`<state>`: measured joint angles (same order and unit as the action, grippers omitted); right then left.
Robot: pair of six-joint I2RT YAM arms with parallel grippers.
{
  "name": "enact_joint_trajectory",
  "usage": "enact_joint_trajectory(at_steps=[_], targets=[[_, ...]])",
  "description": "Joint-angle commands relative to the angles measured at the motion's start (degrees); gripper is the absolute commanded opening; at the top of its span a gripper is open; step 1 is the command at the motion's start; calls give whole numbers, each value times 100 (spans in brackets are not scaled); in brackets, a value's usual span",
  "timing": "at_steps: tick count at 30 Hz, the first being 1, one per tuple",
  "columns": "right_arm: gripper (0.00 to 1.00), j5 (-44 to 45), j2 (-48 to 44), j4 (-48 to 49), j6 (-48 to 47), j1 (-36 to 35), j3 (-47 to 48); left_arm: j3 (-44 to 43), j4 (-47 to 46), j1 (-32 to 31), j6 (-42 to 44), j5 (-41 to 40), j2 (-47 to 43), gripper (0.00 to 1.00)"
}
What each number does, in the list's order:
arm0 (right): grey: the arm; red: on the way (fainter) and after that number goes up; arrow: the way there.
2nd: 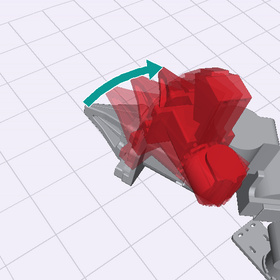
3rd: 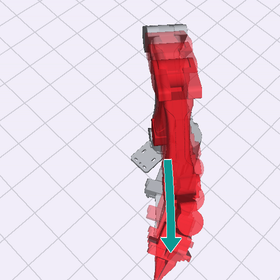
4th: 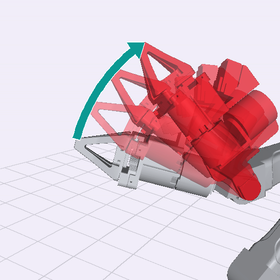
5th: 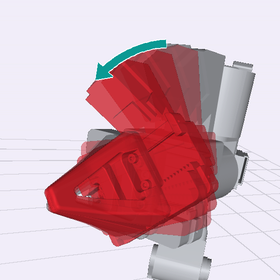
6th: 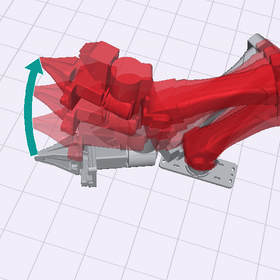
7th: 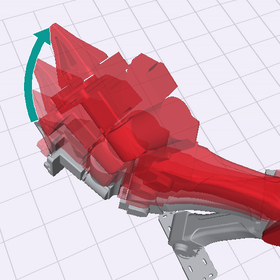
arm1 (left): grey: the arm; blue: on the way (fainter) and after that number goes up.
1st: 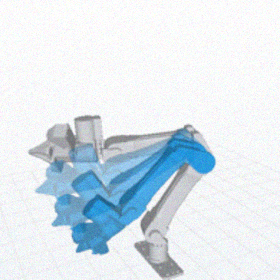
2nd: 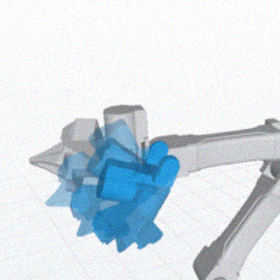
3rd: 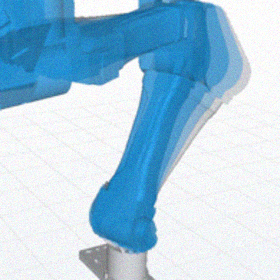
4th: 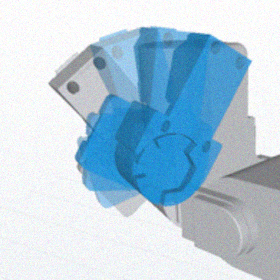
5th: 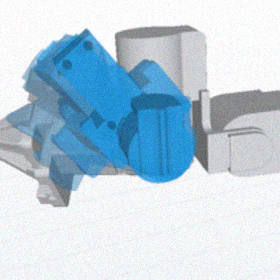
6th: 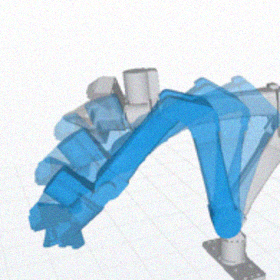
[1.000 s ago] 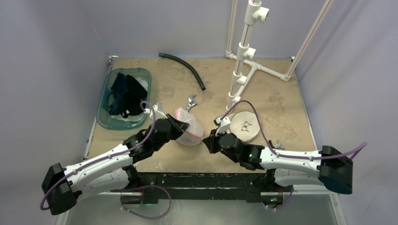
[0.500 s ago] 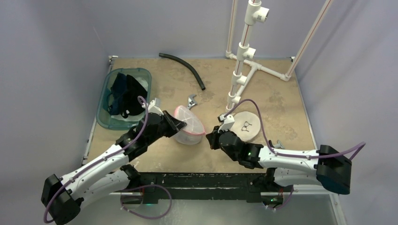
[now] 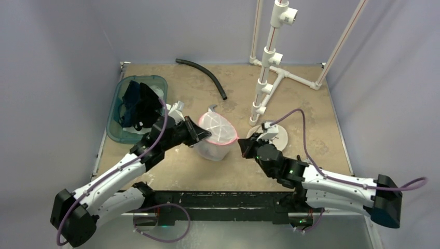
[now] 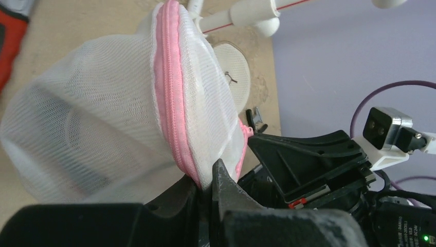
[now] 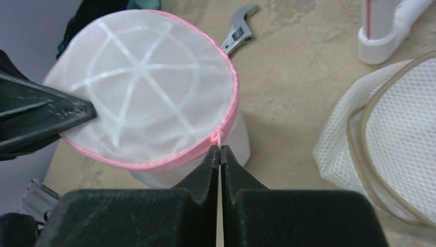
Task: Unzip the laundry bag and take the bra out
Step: Unzip the laundry bag at the center of the board.
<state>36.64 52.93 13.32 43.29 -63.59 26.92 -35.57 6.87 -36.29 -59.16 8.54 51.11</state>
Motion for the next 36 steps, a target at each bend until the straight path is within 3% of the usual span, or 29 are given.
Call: enact_joint_trajectory(at_steps=[1,6,8,11,15,23,28,31,36], targets=[[0,791,-739,-906,219,49,68,-69,-1915,72,177,1215,580,0],[0,865,-1222,-1459,203,36,226,-363,-3071,73,391,2078,1285,0],[0,816,-1294,-1538,180,25,202,-464,-3223,78,576,2280,1592,14],[0,716,-1296,-1564,204,30,85,-338,-3153,144,655,2139,1816,54],[0,518,-1241,-1430,255,23,-59,257,-2840,375,372,1422,1562,74],[0,164,-823,-955,79,27,-187,565,36,343,-274,-435,-123,77],[0,-18,-600,-572,-13,16,-412,766,527,-217,-1460,-1154,-1198,77],[0,-135,-558,-379,-121,14,-499,543,515,-983,-1930,-1813,-972,77],[0,-297,-516,-187,-342,13,-514,71,-7,-2627,-2596,-3149,326,77]])
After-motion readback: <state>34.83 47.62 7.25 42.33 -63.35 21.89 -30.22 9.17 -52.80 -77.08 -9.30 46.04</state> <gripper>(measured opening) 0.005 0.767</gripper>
